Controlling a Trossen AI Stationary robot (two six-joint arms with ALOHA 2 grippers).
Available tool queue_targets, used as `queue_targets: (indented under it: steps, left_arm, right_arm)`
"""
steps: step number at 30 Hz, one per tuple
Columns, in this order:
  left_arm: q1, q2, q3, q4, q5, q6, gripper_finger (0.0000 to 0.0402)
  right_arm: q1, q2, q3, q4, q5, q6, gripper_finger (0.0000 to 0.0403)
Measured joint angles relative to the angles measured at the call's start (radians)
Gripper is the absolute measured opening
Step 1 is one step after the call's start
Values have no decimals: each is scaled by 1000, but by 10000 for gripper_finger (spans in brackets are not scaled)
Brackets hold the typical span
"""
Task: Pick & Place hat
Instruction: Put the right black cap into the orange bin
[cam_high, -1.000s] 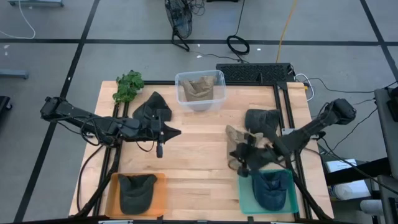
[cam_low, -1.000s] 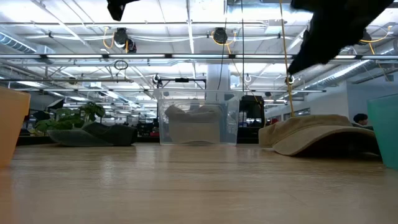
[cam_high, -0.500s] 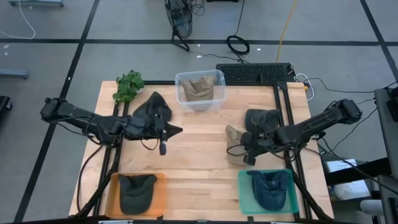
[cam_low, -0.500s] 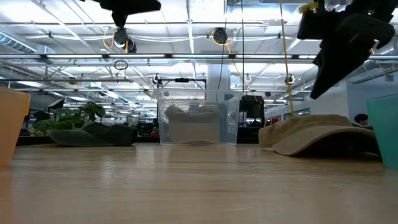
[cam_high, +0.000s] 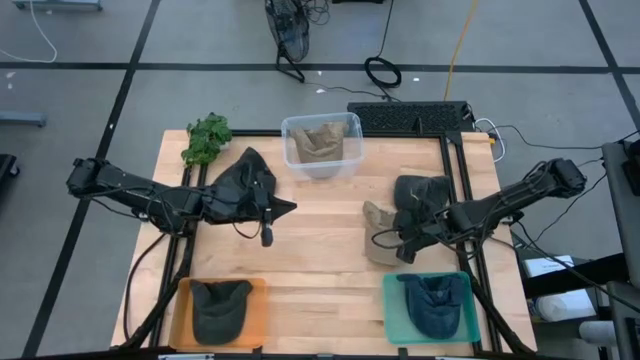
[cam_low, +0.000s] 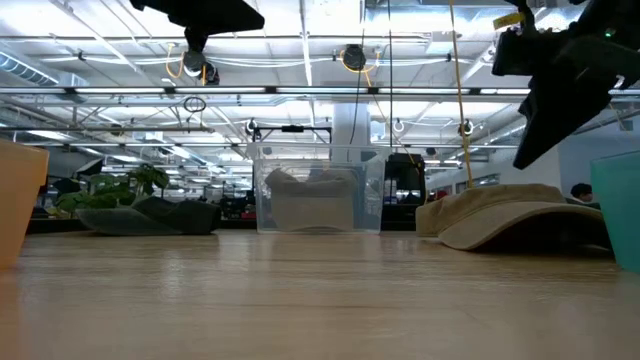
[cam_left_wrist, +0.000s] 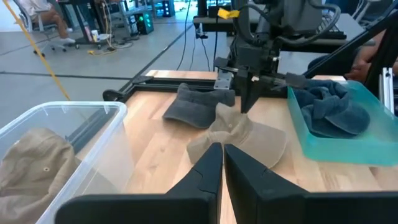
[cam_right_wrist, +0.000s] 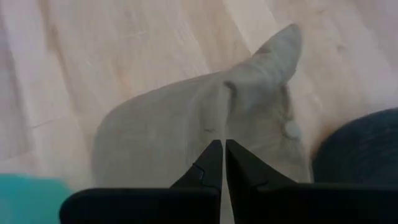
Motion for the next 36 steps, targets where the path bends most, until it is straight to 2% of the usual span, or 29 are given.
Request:
queue_targets:
  steps: [5, 12, 16, 22, 26, 31, 36]
  left_arm:
    - [1, 0, 0, 23, 0, 5, 26]
    - [6, 0, 0, 27, 0, 5, 26]
    - [6, 0, 0, 27, 0, 5, 26]
    - [6, 0, 0, 27, 0, -4, 26]
    - [6, 0, 0, 27, 0, -5, 26]
    - [6, 0, 0, 27, 0, -5, 26]
    - [6, 0, 0, 40, 0, 2, 26]
  right_arm:
    - [19, -21, 0, 0, 7, 19, 0]
    - [37, -23, 0, -87, 146, 92, 0]
    - [37, -23, 0, -195, 204, 222, 0]
    - [37, -23, -2, -445, 312, 506, 1]
    - [37, -24, -50, -511, 340, 632, 17]
    - [37, -25, -127, -515, 338, 710, 48]
    - [37, -45, -144, -539, 346, 763, 82]
